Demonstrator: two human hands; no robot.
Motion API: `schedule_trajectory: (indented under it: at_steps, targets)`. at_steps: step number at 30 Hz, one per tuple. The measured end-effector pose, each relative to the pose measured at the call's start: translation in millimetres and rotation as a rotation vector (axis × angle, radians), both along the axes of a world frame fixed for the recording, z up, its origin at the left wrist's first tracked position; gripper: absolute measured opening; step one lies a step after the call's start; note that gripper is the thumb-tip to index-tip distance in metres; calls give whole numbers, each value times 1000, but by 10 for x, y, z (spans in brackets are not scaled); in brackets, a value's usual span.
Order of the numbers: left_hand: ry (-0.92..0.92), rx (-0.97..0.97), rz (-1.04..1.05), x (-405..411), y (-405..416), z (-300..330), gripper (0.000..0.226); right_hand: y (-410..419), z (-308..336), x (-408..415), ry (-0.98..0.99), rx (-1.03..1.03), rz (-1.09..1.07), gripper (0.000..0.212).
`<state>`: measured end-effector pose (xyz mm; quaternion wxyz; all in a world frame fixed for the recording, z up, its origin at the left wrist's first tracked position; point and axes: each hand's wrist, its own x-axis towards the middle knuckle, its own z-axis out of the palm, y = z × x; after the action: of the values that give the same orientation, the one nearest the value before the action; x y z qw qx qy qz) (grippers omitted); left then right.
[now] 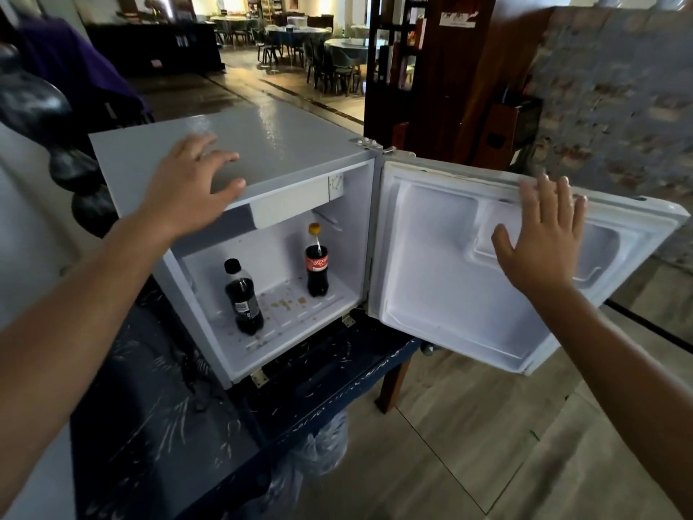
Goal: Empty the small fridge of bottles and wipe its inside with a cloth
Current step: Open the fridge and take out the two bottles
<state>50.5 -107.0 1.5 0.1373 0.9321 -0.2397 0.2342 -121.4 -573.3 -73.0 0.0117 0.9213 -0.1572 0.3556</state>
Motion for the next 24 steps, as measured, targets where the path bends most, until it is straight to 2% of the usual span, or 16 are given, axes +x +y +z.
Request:
schedule_trajectory:
  at_steps: [3, 6, 11, 14, 18, 24]
  targets:
    - [-256, -24, -92, -381, -105, -220, 43, 301, -278, -76, -13, 6, 177, 57]
    - [-353, -83, -74, -767, -207, -547, 29, 565, -675, -41, -28, 60, 384, 48]
    - [-229, -159, 66, -1190, -373, -1305, 25, 869, -1190, 100, -19, 172, 643, 40]
    - [-163, -141, 173, -1285, -469, -1711, 29, 1013, -1389, 251, 78, 205, 744, 42]
    - [-126, -90, 290, -1134, -534, -2023, 37, 1245, -1587, 645, 259, 158, 786, 52]
    - [-44, -23, 417, -458, -509, -2227, 54, 1757, -1615, 1541, 362, 73, 734, 69]
